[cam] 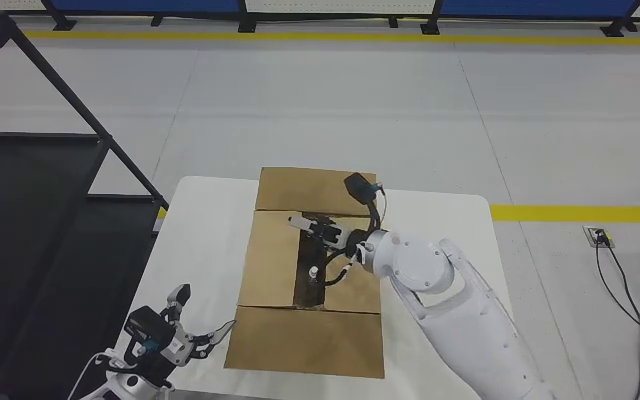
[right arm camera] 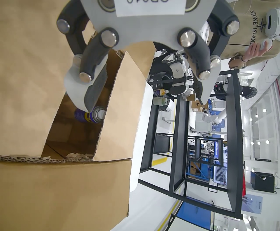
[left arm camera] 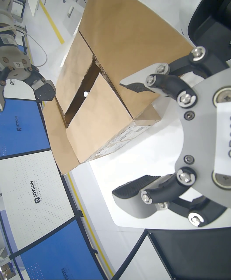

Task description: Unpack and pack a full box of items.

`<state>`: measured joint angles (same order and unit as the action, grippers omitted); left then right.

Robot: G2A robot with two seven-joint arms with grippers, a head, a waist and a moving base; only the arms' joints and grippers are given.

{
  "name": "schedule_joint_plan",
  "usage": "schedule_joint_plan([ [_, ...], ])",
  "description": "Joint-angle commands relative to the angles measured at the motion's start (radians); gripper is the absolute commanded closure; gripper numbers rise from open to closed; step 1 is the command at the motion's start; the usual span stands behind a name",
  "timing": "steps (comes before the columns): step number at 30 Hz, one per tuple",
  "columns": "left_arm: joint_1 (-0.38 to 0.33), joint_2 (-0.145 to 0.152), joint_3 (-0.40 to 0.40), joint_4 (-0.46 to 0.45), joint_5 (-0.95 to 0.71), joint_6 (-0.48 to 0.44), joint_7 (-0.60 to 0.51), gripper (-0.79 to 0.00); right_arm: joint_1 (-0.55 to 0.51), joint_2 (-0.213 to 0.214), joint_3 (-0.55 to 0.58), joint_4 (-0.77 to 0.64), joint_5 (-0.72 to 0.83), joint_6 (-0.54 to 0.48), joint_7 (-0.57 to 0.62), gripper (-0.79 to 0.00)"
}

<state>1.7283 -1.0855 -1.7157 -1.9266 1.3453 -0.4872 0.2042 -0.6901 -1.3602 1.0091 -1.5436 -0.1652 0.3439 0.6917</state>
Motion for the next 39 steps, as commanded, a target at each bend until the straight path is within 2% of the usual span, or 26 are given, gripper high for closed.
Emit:
schedule_joint_plan([
  [1, -0.001, 0.0, 0.001, 0.0, 0.0, 0.0, -0.001, -0.785, -0.005, 0.003, 0.012, -0.006, 0.001, 0.003, 0.011, -0.785],
  [10, -0.007, -0.001, 0.005, 0.004, -0.002, 0.003, -0.005, -0.785, 0.01, 0.008, 0.044, 0.035, 0.037, -0.012, 0.071, -0.785],
  [16, -0.013, -0.001, 0.01, 0.006, 0.001, 0.004, -0.015, -0.785, 0.056, -0.004, -0.045, 0.078, -0.018, 0.023, 0.117, -0.785],
  [25, -0.019, -0.002, 0.021, 0.005, 0.009, 0.004, -0.018, -0.785, 0.211, -0.056, -0.199, 0.23, -0.029, 0.092, 0.178, -0.785],
  [34, -0.013, -0.002, 0.015, 0.01, 0.002, 0.01, -0.006, -0.785, 0.317, -0.122, -0.306, 0.403, 0.036, 0.053, 0.178, -0.785],
  [39, -0.008, -0.002, 0.009, 0.009, 0.0, 0.011, 0.0, -0.785, 0.344, -0.149, -0.323, 0.449, 0.074, -0.005, 0.146, -0.785],
])
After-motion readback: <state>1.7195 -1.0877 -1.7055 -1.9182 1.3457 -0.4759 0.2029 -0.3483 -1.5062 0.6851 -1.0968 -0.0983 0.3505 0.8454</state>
